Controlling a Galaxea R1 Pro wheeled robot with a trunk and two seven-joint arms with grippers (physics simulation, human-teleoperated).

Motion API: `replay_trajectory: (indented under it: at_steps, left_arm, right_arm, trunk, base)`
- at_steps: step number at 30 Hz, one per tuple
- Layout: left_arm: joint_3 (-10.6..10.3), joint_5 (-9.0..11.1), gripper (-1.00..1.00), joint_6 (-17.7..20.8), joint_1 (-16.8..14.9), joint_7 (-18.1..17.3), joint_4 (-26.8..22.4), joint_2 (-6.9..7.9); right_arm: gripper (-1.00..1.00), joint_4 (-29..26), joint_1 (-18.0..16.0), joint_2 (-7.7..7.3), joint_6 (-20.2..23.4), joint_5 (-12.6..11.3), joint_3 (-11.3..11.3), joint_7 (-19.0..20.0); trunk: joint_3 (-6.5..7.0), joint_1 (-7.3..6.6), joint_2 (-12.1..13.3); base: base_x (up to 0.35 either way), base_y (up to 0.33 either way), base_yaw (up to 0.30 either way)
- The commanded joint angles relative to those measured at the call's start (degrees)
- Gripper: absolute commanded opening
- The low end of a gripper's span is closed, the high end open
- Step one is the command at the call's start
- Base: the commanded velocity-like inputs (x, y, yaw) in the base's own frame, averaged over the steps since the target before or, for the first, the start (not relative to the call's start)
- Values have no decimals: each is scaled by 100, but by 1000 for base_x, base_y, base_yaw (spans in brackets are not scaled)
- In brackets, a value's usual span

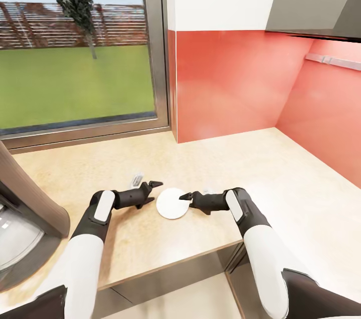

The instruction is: Set up a coffee station on the kitchen countertop: keep the coffee maker on the countertop, move the bottle of coffee from the kitchen shelf to the counter next to the coffee maker, place a paper coffee filter on top of the coffee maker, put the saucer next to the coffee maker with the coffee cup on the saucer, and place the electric kettle next to the coffee maker.

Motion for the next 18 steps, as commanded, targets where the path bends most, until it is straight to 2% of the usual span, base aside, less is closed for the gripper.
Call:
replay_trajectory:
  at_steps: [1,16,18]
  left_arm:
    - [32,-129,100,40,-9,-92,0,-11]
    - [20,-129,100,68,39,-152,358,-59]
    - [-62,-129,100,72,47,-152,405,-57]
  right_arm:
    - [100,-3,-6,7,30,39,-36,10]
    - [100,4,-6,7,30,39,-35,48]
    - [100,5,-6,7,30,39,-35,48]
  trunk:
    - [-12,4,-10]
    - [-12,4,-10]
    - [-12,4,-10]
  base:
    - [0,0,0]
    - [0,0,0]
    - [0,0,0]
